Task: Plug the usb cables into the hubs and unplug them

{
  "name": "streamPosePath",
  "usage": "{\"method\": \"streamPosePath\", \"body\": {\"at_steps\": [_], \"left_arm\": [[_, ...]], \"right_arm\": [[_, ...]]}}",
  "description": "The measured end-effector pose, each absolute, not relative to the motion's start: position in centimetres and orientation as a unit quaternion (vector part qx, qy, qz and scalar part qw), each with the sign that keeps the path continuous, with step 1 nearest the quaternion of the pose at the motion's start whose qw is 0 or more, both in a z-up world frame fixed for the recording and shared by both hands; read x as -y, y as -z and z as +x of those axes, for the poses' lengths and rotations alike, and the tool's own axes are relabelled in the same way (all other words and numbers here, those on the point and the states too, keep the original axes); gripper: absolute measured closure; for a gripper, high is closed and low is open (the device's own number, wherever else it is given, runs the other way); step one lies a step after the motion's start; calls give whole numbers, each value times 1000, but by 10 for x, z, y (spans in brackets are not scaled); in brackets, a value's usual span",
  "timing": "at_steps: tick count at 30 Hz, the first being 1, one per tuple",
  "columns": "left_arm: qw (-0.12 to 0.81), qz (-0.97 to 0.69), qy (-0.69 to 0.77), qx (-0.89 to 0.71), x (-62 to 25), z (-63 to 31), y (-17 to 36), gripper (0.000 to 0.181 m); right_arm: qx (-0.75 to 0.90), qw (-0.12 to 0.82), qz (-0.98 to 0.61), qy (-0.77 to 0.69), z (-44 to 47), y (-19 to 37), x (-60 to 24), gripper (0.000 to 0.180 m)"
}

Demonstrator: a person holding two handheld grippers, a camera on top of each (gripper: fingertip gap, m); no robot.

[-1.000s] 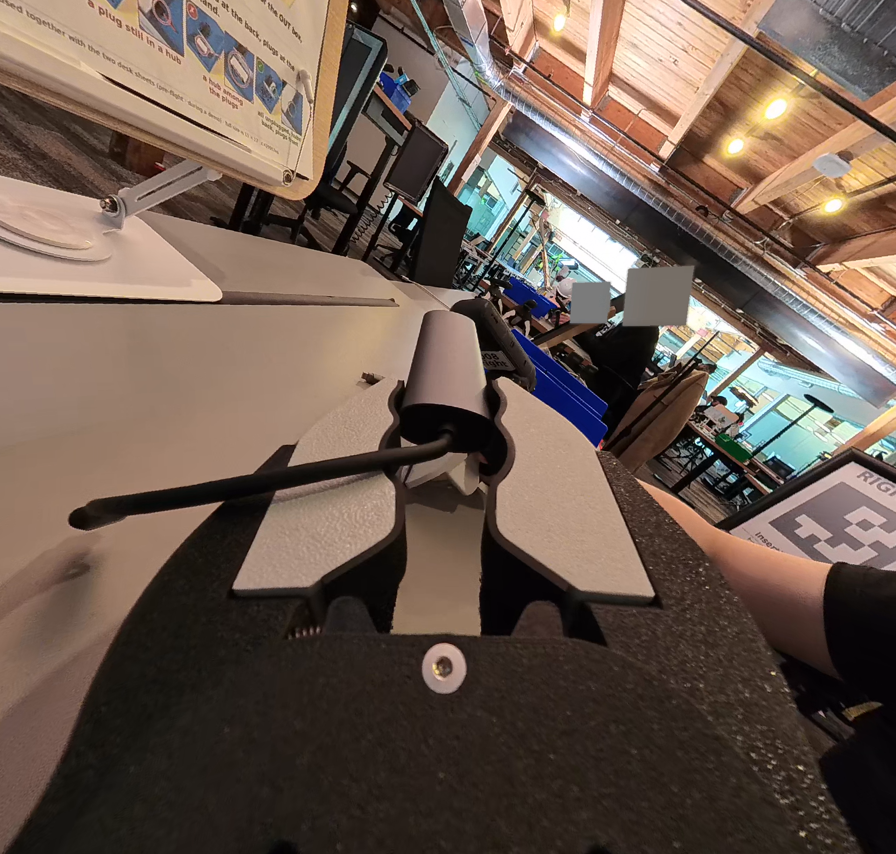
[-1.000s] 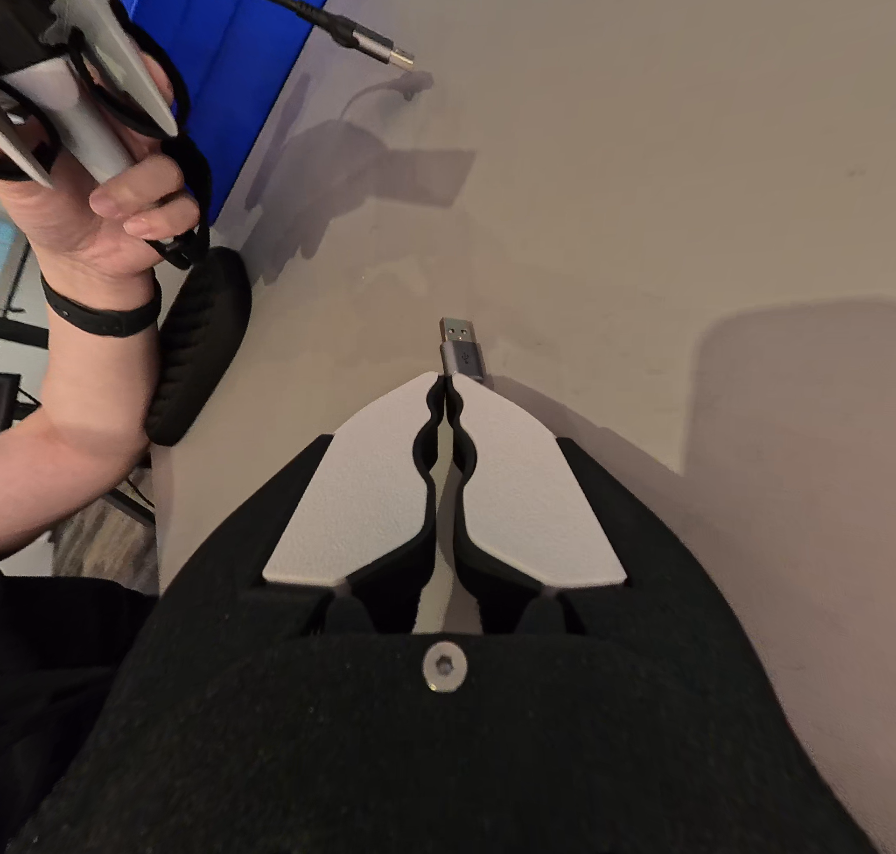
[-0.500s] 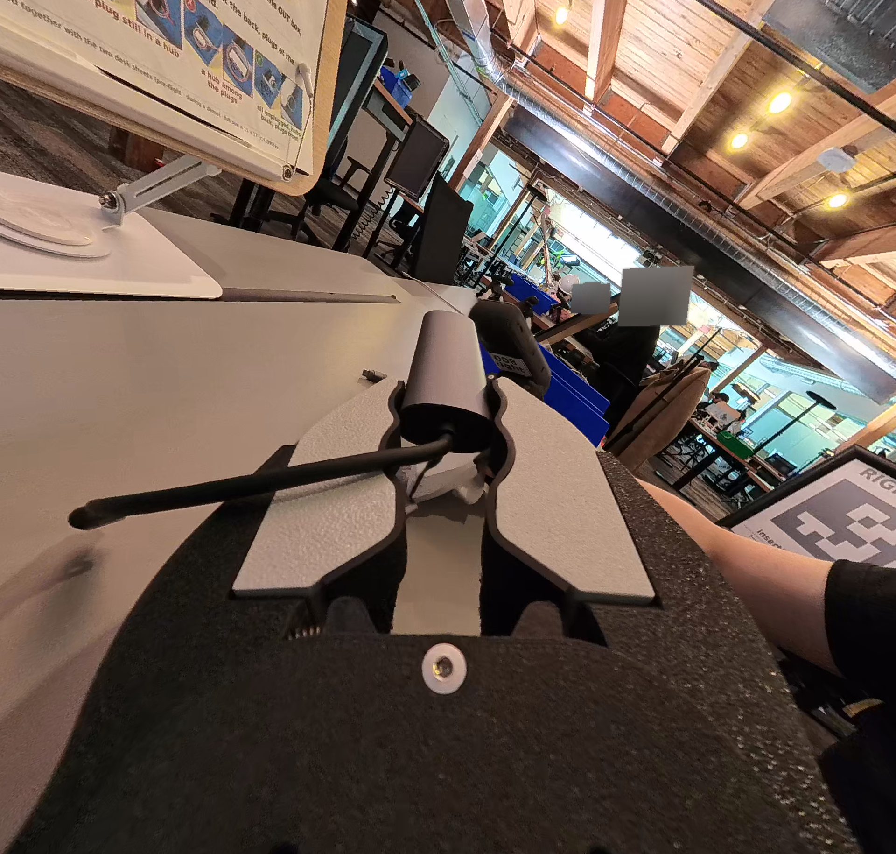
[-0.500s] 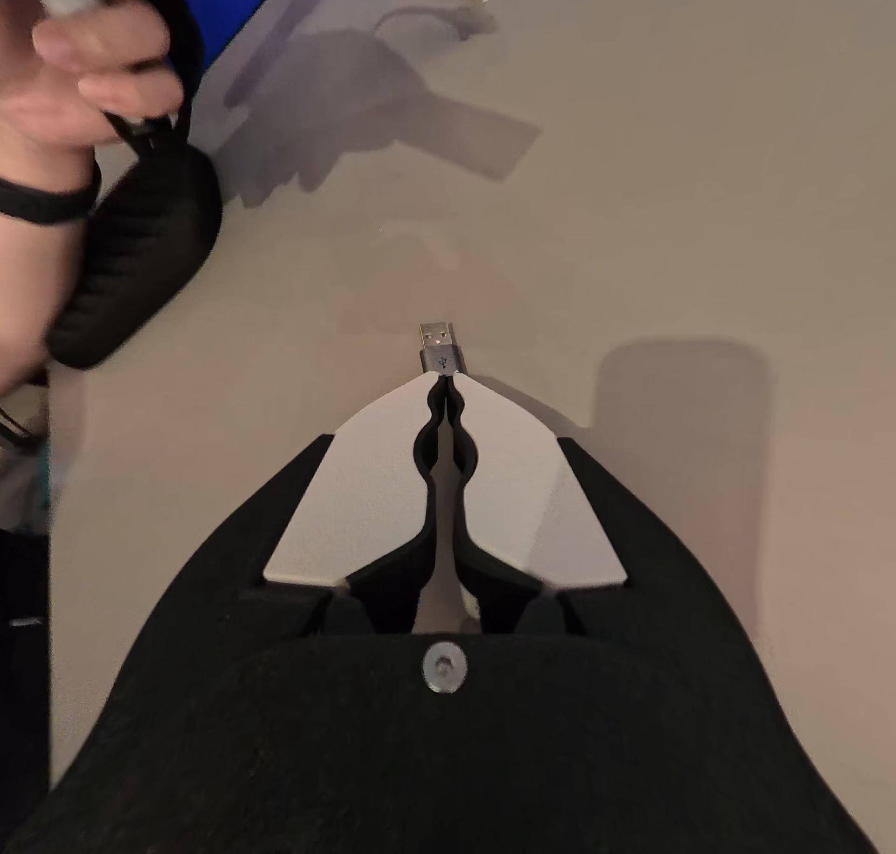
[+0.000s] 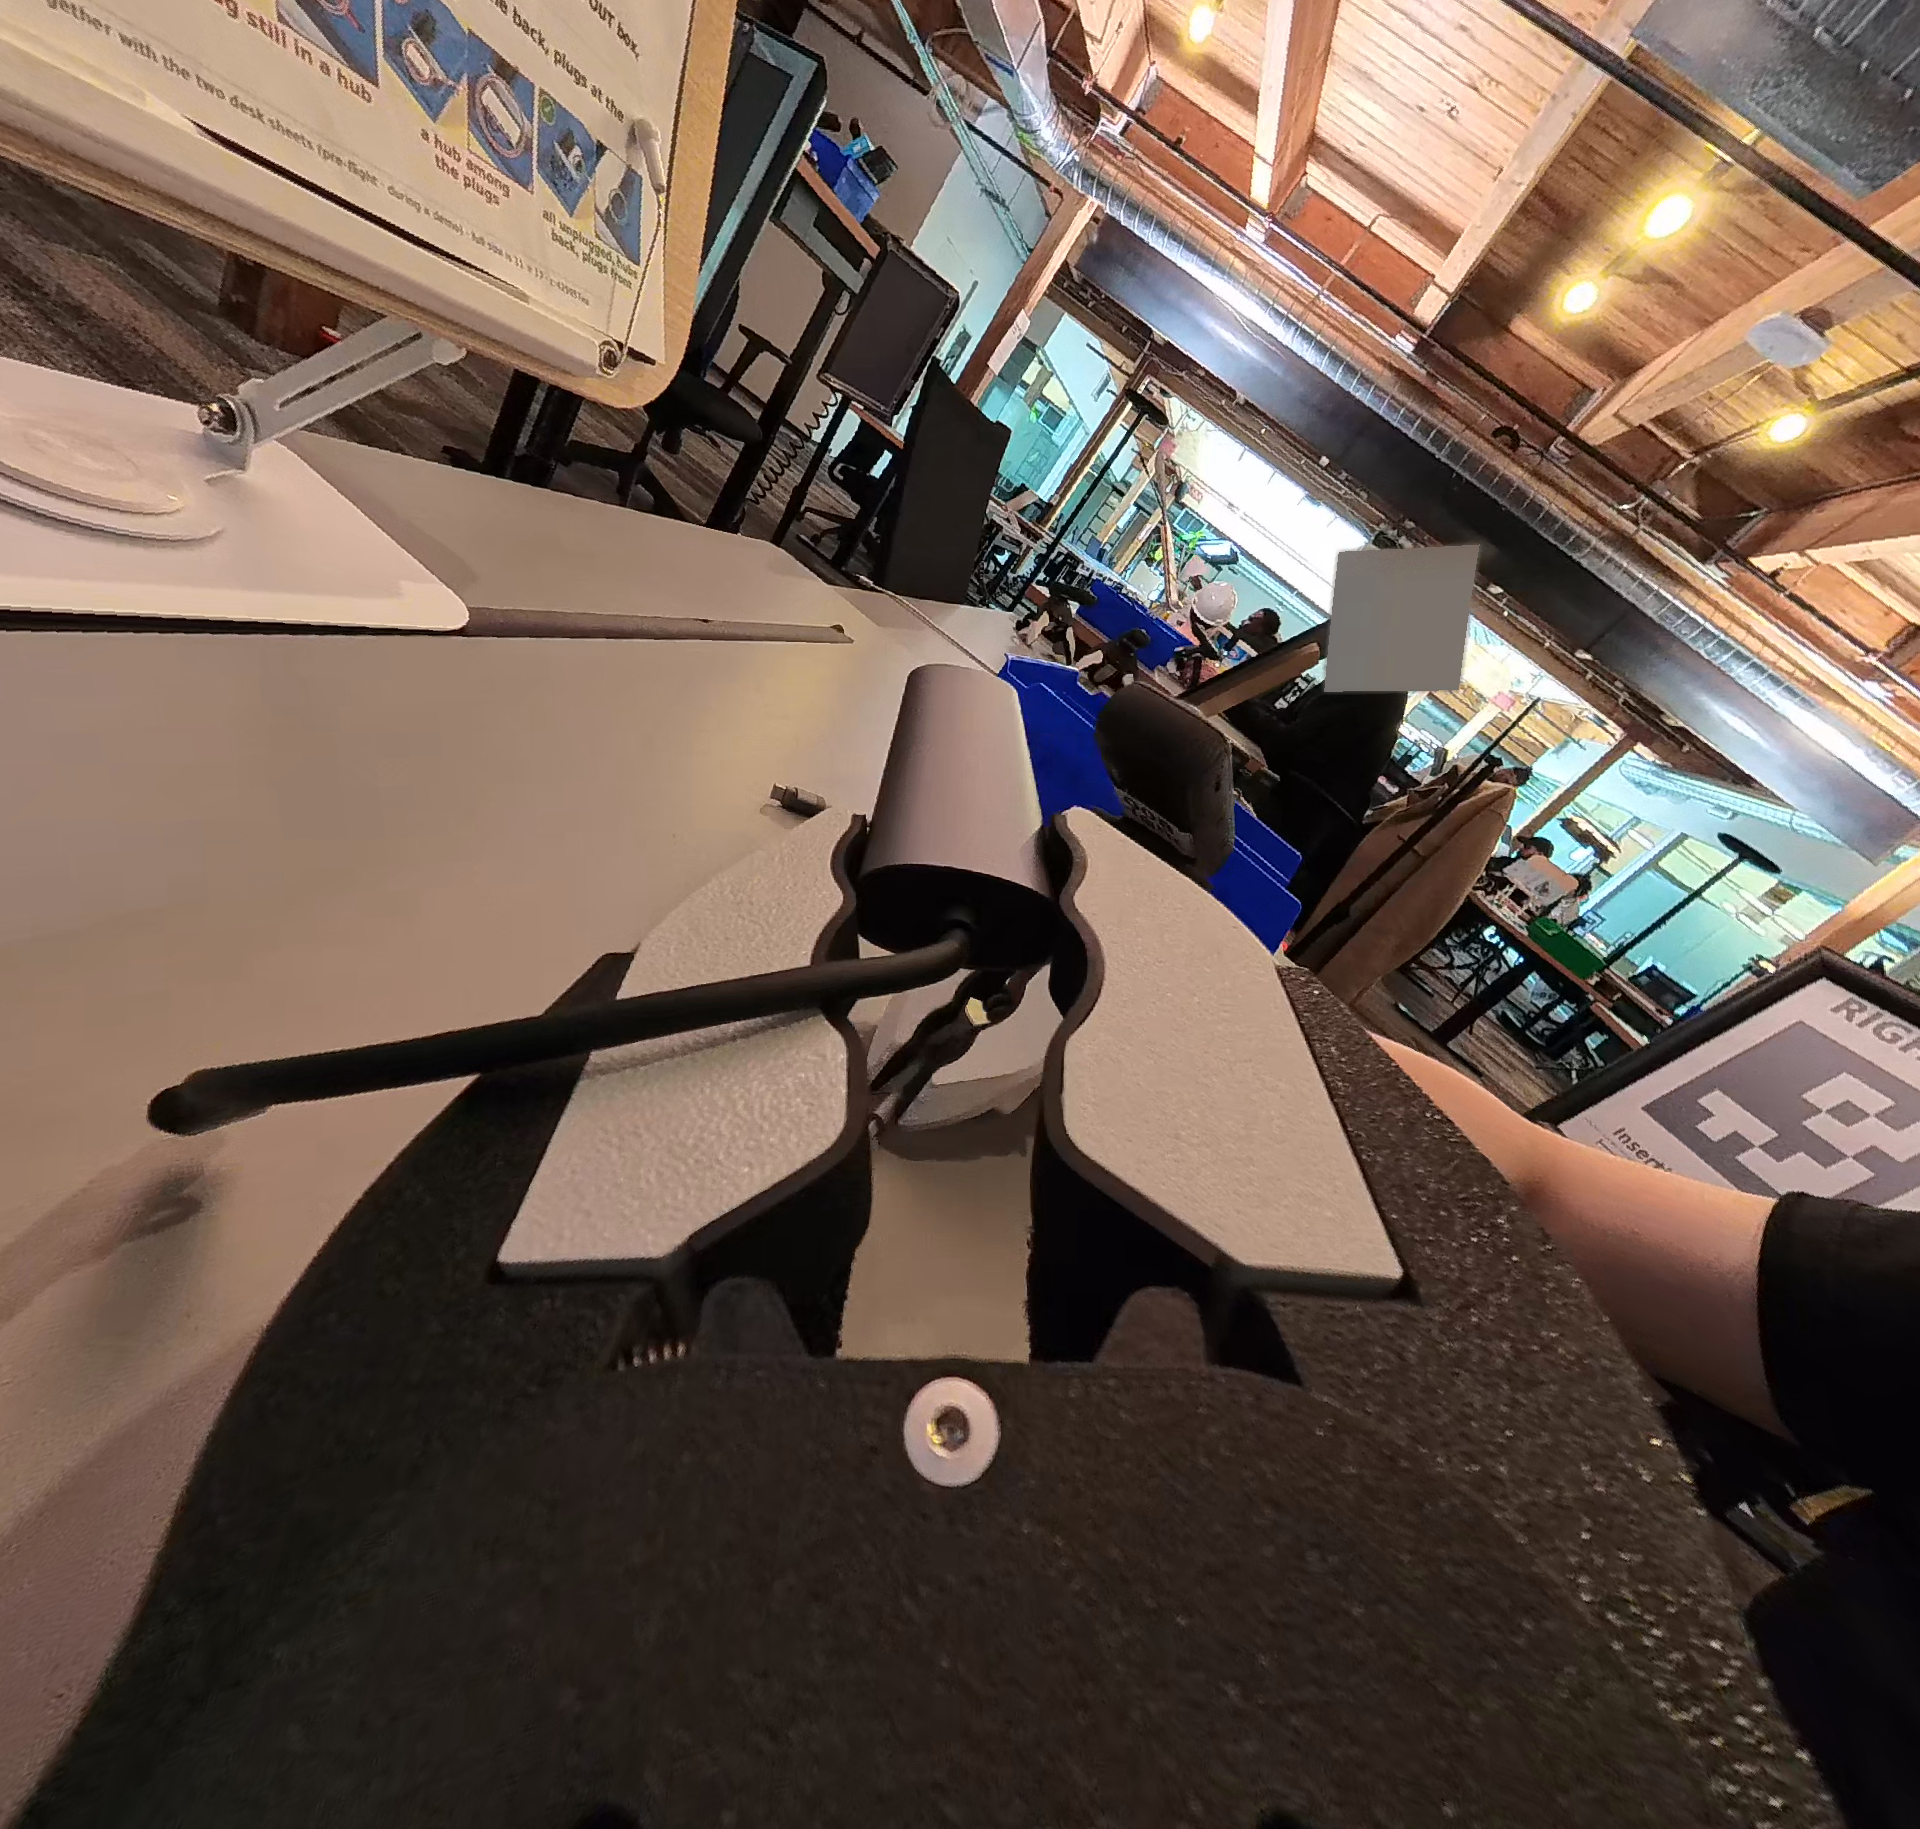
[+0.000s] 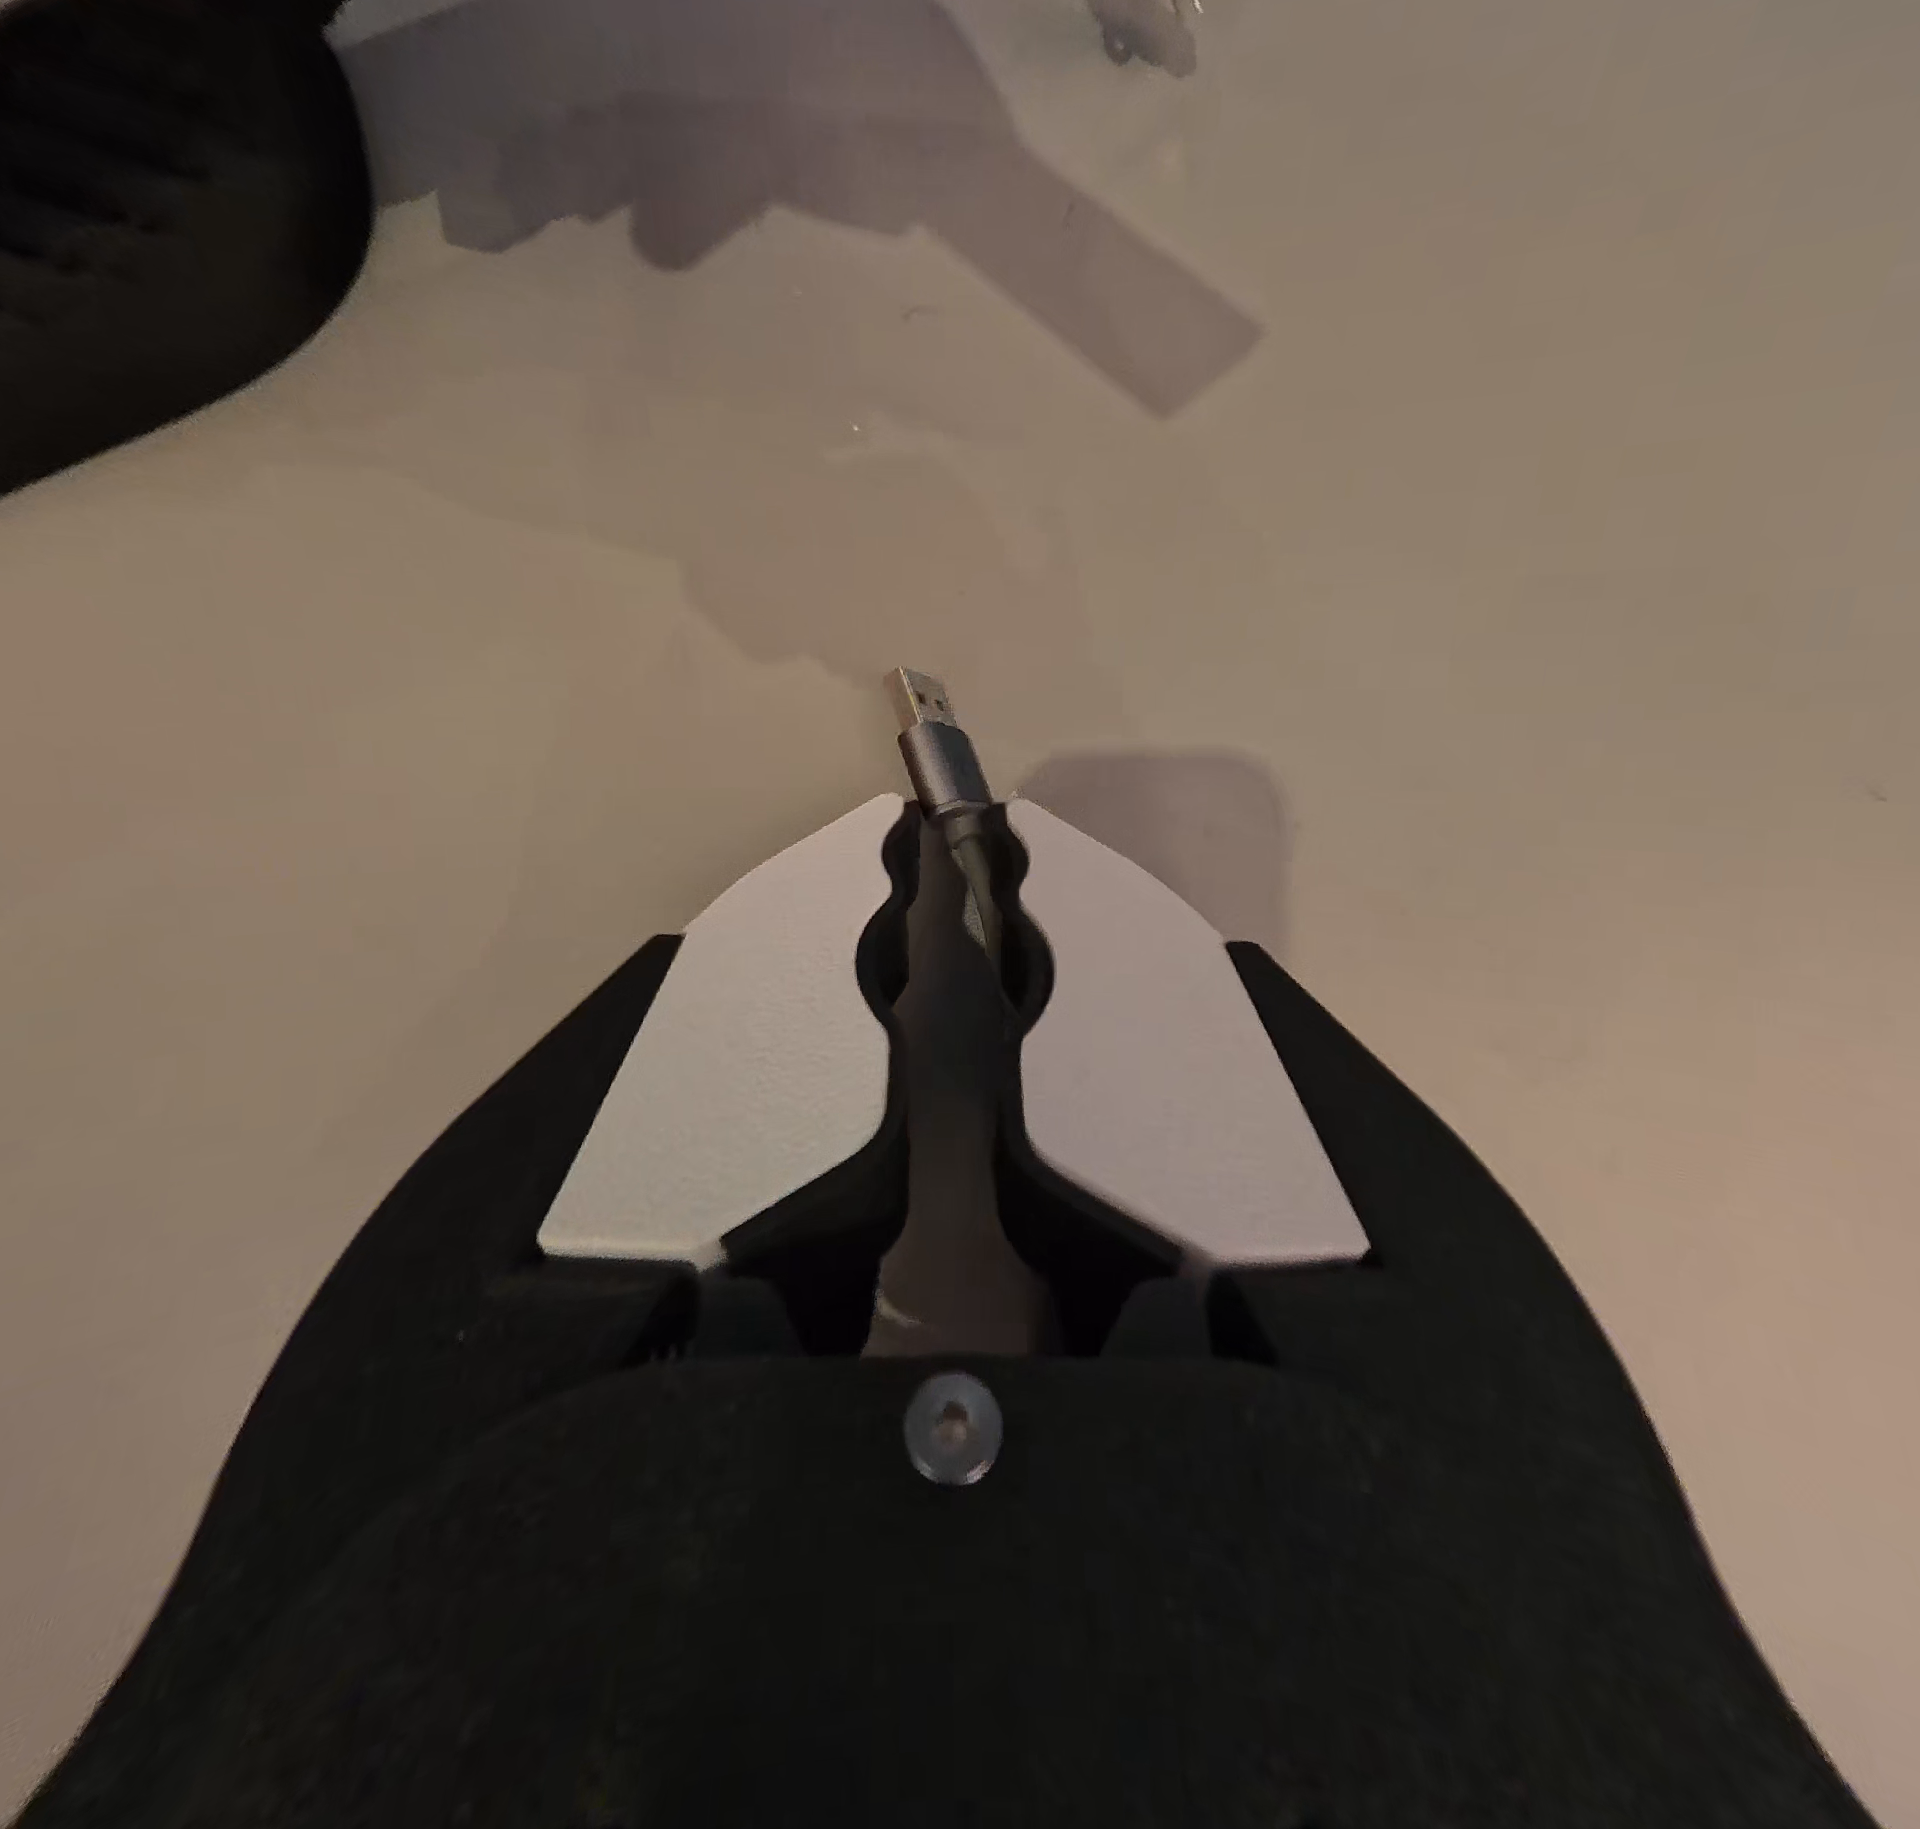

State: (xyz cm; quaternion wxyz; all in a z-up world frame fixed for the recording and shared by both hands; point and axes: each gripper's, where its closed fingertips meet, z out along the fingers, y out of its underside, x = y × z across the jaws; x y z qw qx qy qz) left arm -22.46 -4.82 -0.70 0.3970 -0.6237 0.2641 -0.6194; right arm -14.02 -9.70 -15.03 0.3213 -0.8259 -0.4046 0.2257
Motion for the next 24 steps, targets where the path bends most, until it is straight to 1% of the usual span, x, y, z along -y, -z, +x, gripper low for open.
{"method": "streamPosePath", "body": {"at_steps": [4, 15, 17, 24], "left_arm": [[396, -625, 618, -266, 49, -224, 8, 148], [397, -626, 616, -265, 48, -224, 8, 148], [397, -627, 616, -266, 48, -224, 9, 148], [396, -626, 617, -267, 49, -223, 9, 148]], "right_arm": [[406, 326, -824, -225, -142, 150, 96, 166], [366, 311, -820, -310, -147, 142, 101, 168], [360, 310, -825, -308, -146, 142, 99, 171], [356, 317, -831, -288, -146, 144, 95, 174]]}}
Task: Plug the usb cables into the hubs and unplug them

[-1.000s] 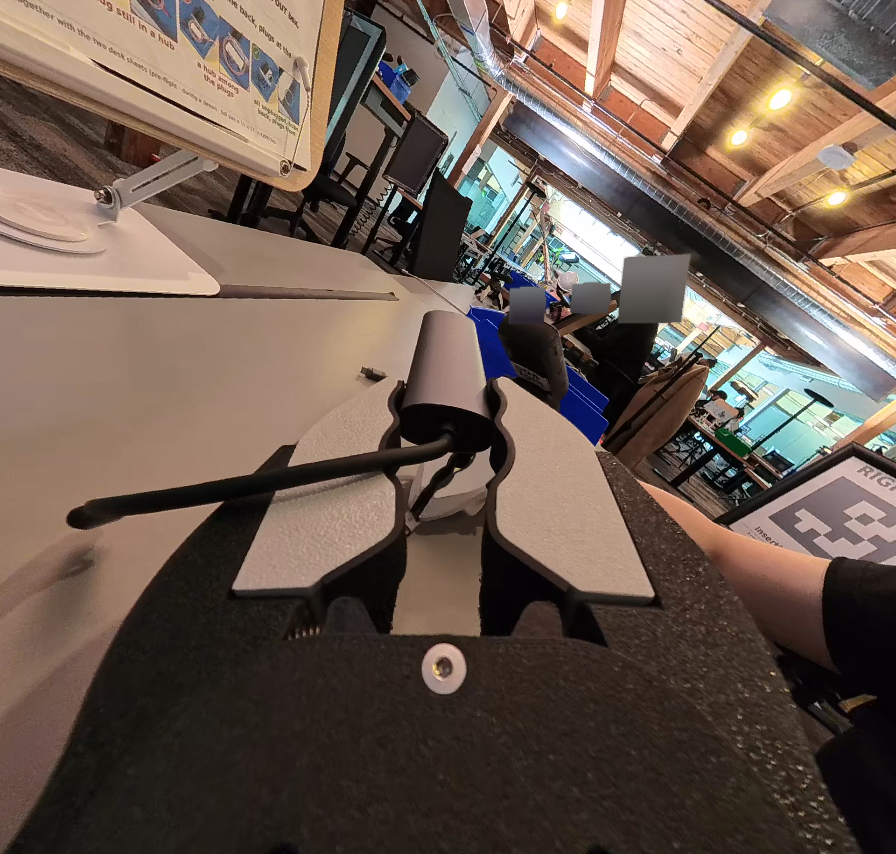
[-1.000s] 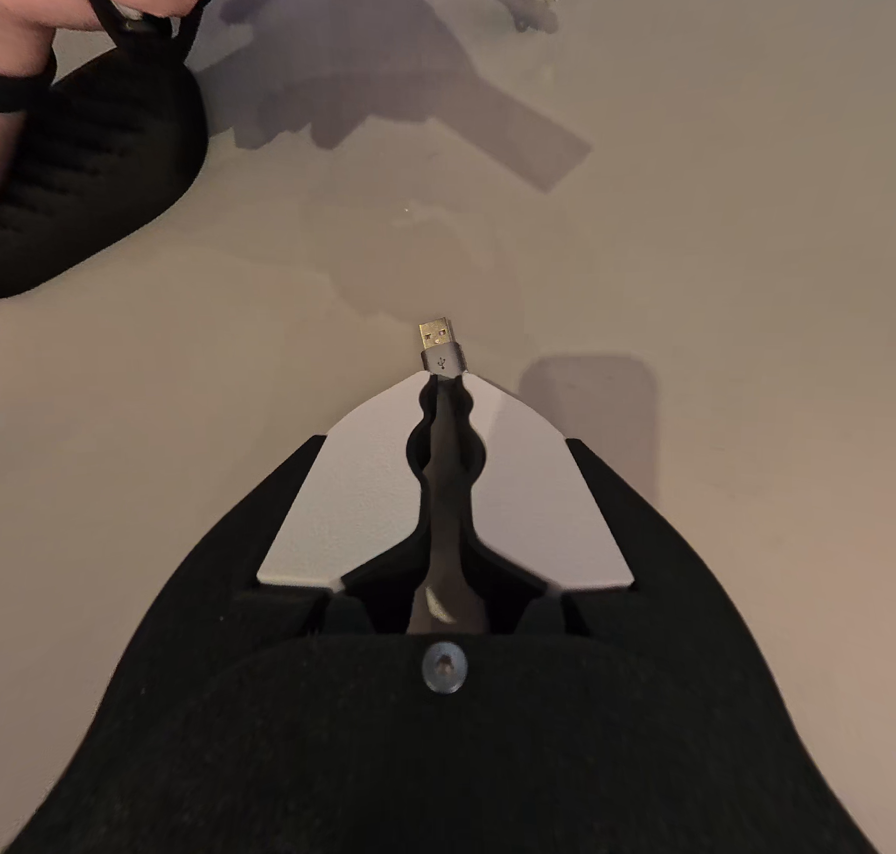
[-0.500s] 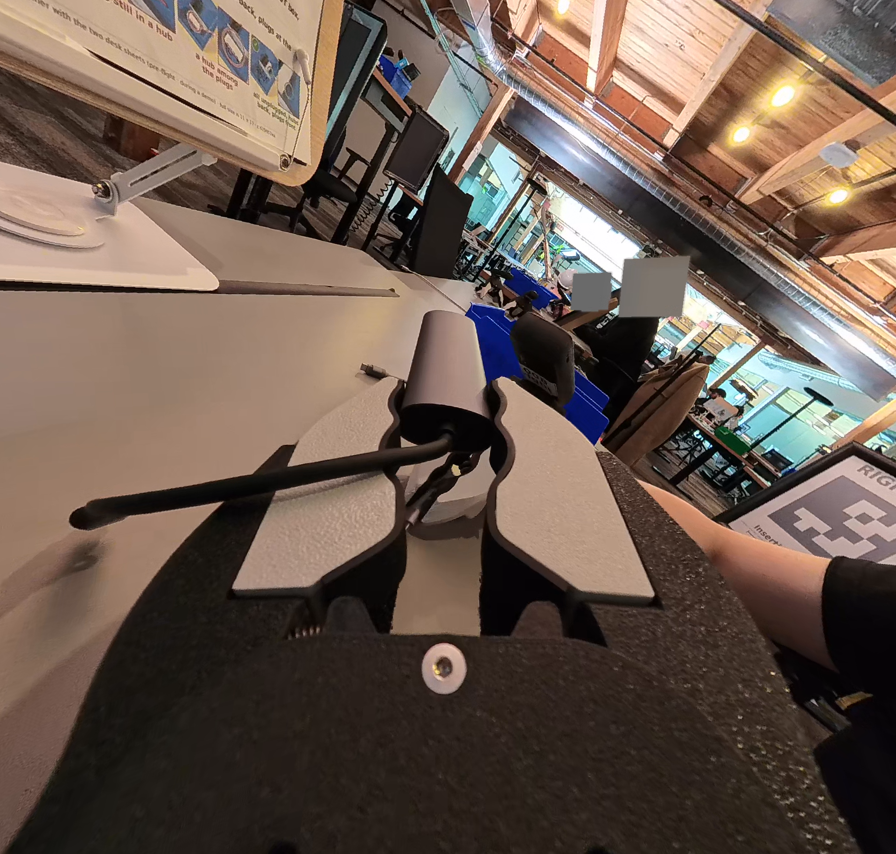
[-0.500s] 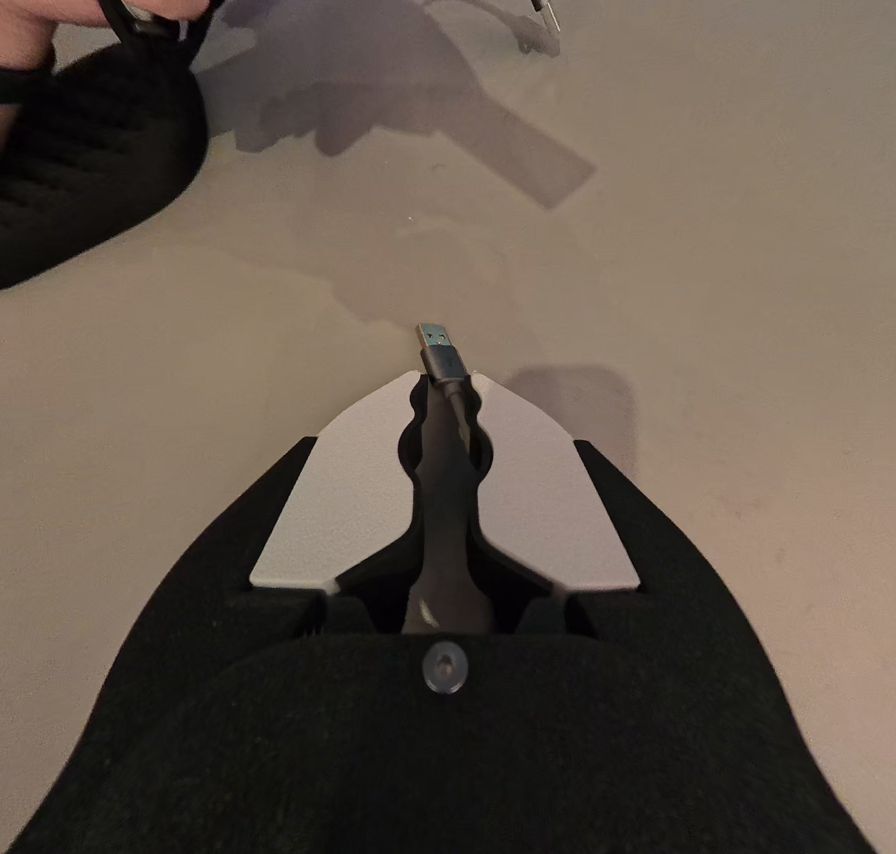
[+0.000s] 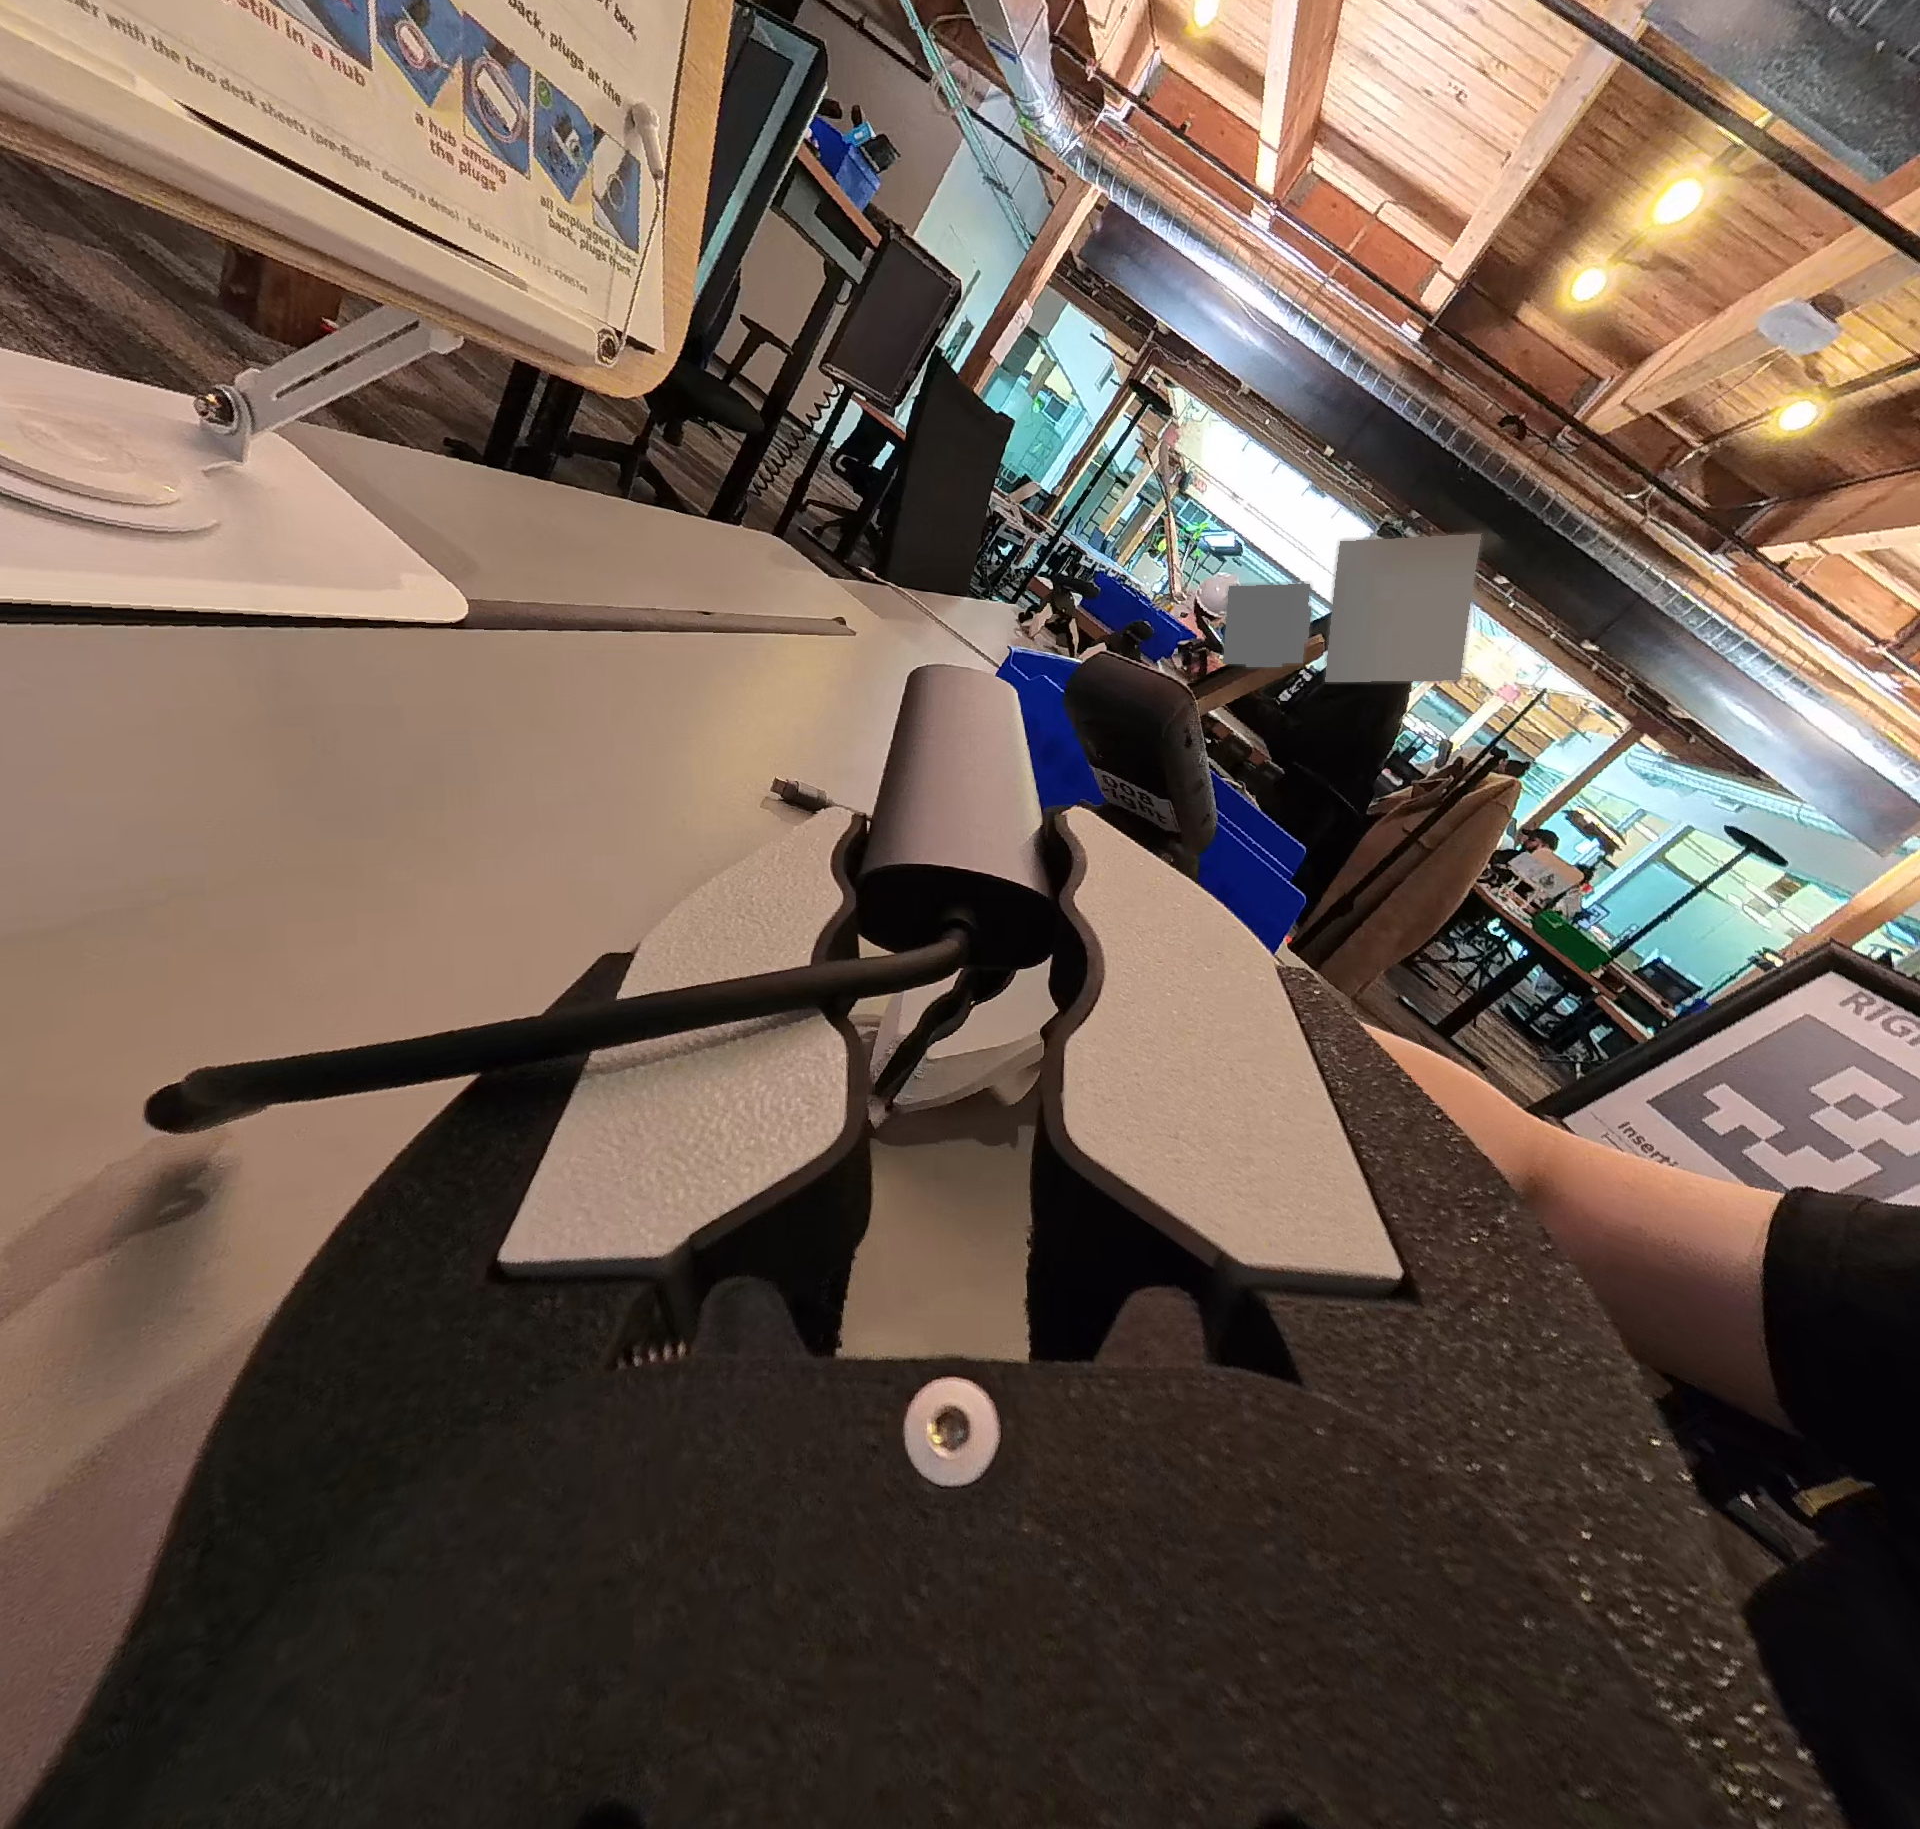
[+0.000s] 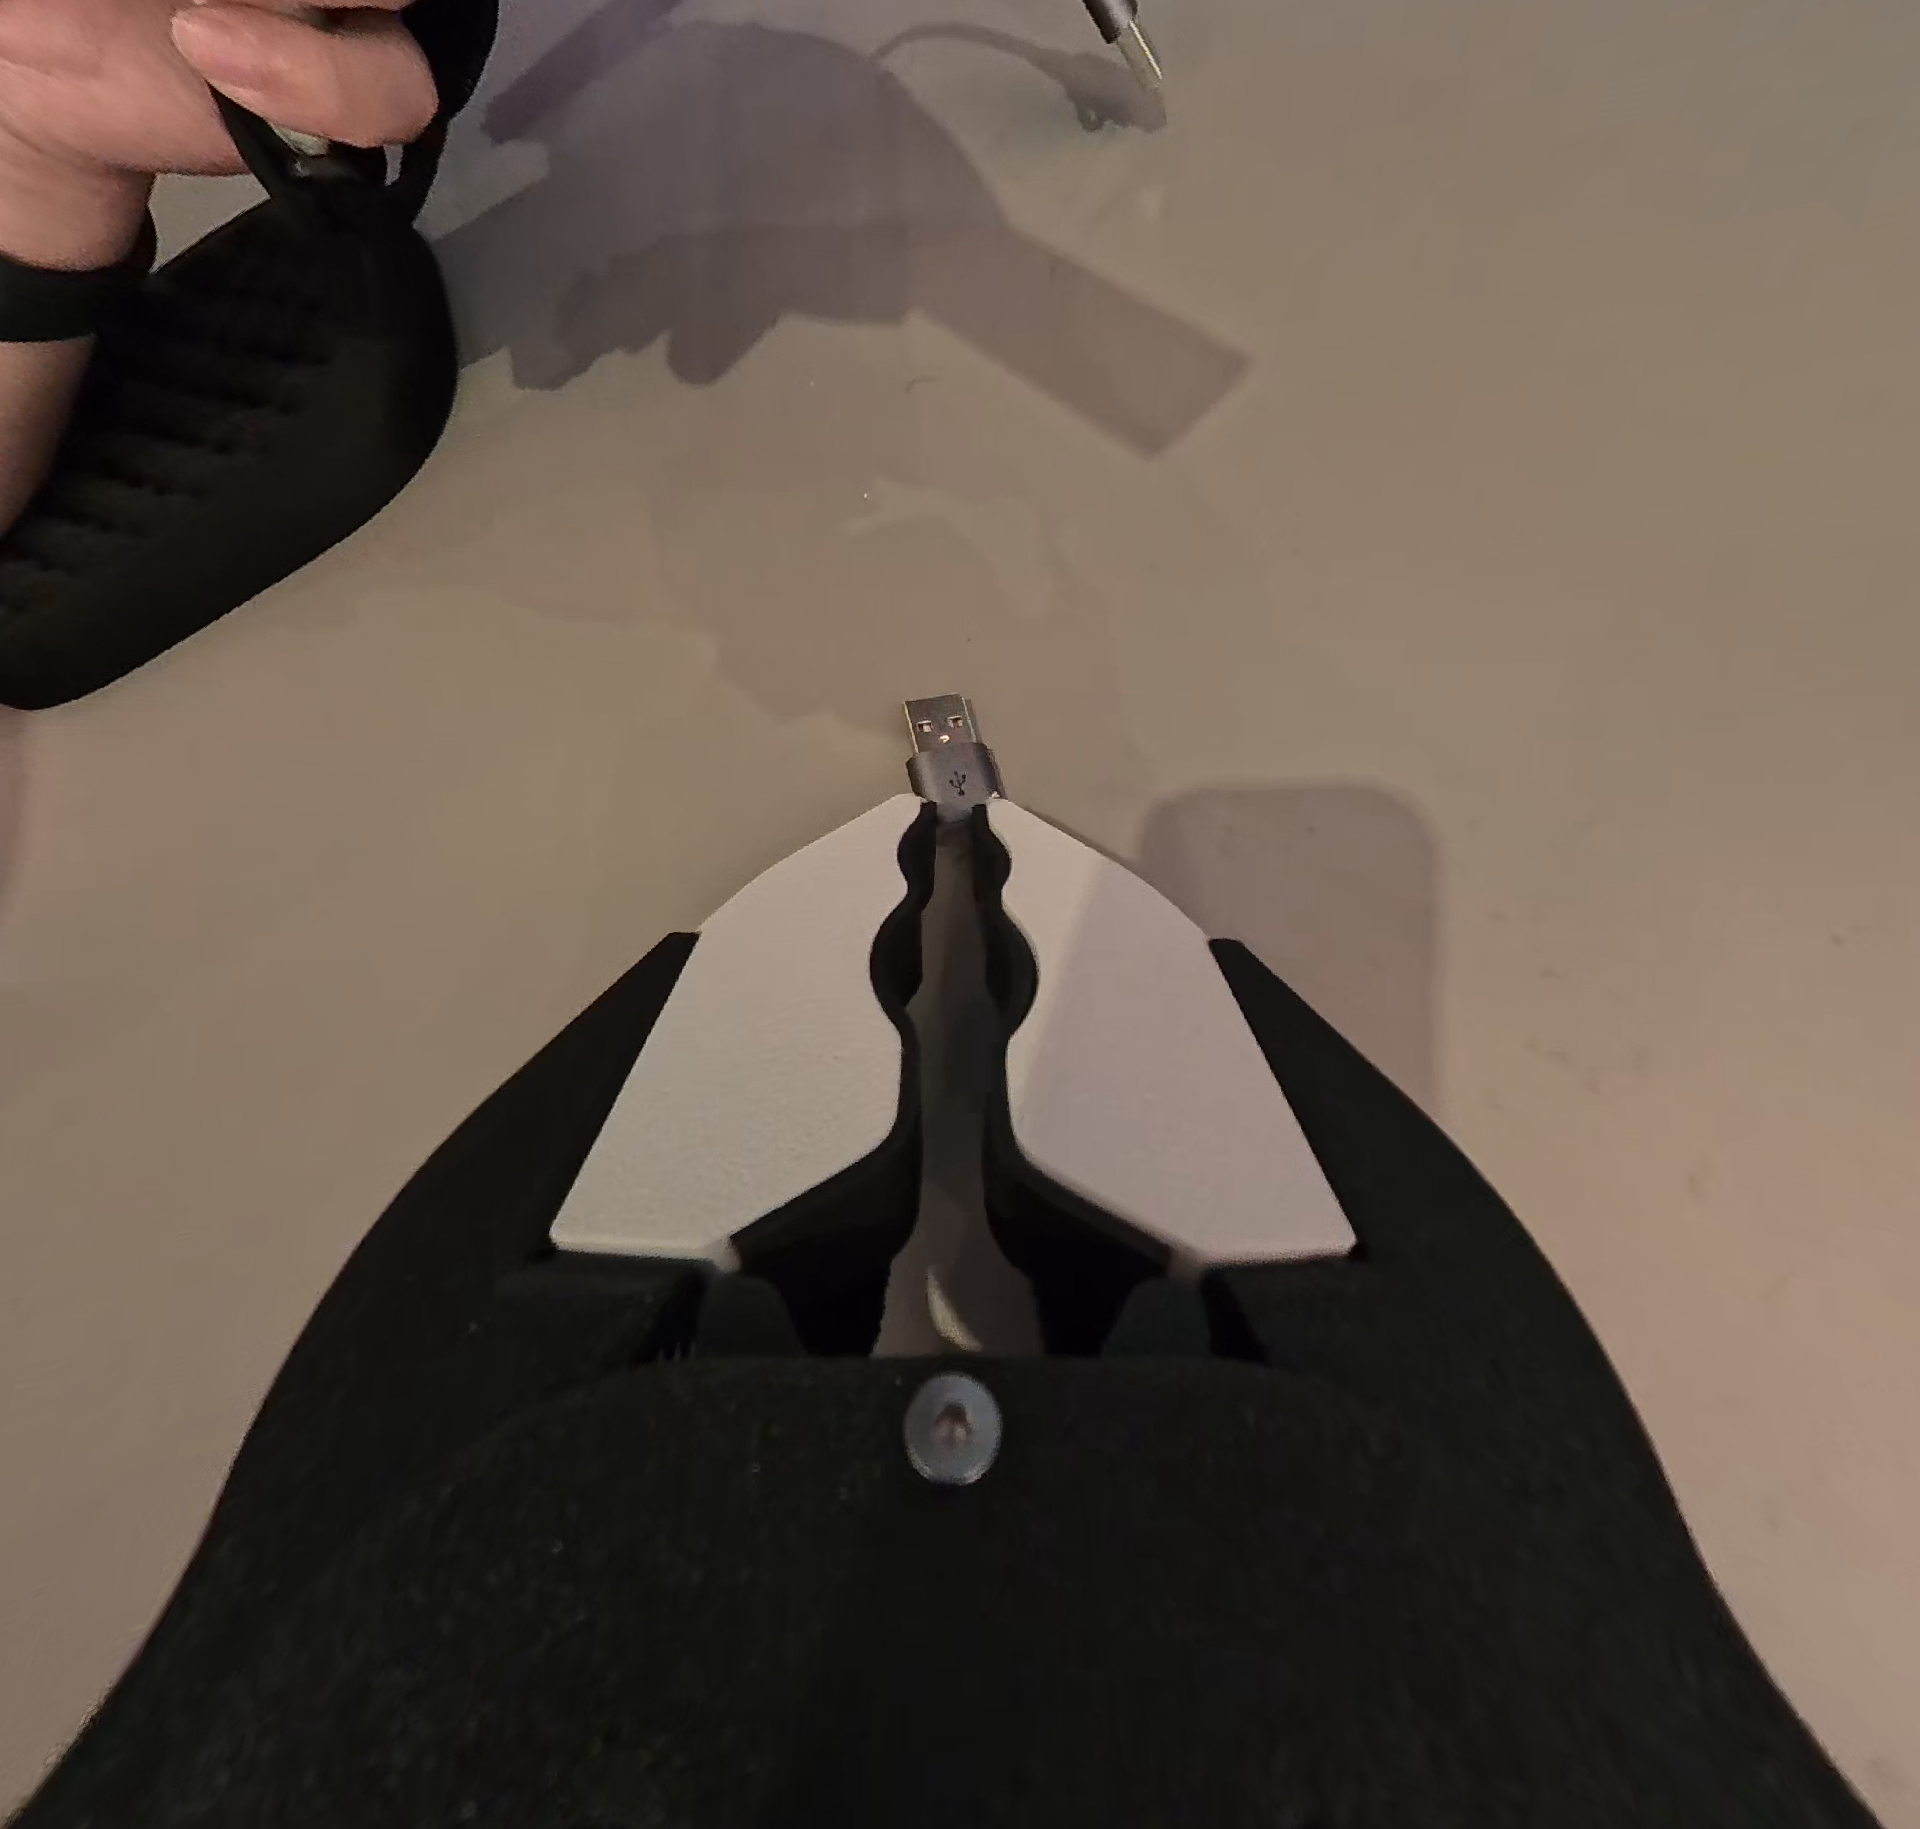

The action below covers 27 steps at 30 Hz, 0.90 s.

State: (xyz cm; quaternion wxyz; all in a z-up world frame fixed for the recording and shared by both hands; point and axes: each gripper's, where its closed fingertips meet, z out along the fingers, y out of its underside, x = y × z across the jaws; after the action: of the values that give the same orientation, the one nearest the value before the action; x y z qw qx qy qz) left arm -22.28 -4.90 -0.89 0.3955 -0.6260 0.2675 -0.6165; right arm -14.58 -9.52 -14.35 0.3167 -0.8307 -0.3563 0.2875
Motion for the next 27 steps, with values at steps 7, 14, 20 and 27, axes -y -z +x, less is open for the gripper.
{"method": "streamPosePath", "body": {"at_steps": [7, 14, 20, 27], "left_arm": [[394, -626, 618, -268, 49, -222, 9, 148], [392, -625, 618, -270, 50, -222, 9, 148], [390, -626, 619, -272, 51, -221, 10, 148], [390, -627, 617, -273, 51, -221, 10, 149]], "right_arm": [[370, 350, -829, -230, -144, 145, 88, 173], [369, 369, -833, -185, -143, 145, 78, 166], [382, 349, -838, -173, -144, 151, 78, 162], [332, 341, -837, -269, -144, 142, 81, 166]]}}
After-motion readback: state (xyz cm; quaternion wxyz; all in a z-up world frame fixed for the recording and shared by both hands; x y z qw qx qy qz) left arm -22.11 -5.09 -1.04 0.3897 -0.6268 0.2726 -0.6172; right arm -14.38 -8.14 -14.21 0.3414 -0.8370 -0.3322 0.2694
